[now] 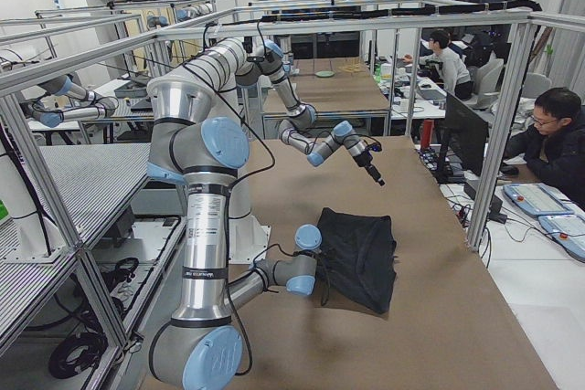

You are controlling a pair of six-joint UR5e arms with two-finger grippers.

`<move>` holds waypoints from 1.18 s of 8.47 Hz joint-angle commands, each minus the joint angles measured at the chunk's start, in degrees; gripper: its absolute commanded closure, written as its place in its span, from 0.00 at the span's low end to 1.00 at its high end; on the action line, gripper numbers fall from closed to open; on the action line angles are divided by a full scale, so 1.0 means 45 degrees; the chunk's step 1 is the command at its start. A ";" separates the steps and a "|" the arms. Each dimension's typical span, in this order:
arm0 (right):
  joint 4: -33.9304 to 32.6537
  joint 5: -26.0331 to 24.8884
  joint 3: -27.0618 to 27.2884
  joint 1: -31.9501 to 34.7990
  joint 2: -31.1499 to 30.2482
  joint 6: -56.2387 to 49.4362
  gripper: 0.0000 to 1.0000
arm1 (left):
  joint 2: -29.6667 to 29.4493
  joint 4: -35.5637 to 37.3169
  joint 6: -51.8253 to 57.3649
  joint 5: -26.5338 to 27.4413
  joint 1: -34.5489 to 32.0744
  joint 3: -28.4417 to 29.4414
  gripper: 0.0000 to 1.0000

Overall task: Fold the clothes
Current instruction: 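Grasp the corner with the right gripper and drag it, turning the shirt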

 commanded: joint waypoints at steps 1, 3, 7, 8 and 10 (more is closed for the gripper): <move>0.0037 -0.0313 0.1080 -0.2107 0.0626 0.0371 1.00 | 0.0075 -0.0012 -0.0010 0.0192 0.0000 0.0001 0.00; 0.0037 -0.1074 0.1082 -0.3435 0.1096 0.0333 0.86 | 0.0075 0.0007 -0.0030 0.0559 0.0000 0.0001 0.00; 0.0037 -0.2387 0.1586 -0.3621 0.0420 0.0176 0.05 | 0.0133 -0.0012 -0.0010 0.0369 0.0000 -0.0037 0.00; 0.0037 -0.2271 0.1589 -0.2902 0.0145 0.0176 0.05 | 0.0075 0.0007 -0.0010 -0.0174 0.0058 -0.0038 0.00; -0.0040 -0.2347 0.1220 -0.1905 0.0161 0.0157 0.06 | 0.0209 -0.0012 -0.0204 -0.1659 0.0038 -0.0407 0.00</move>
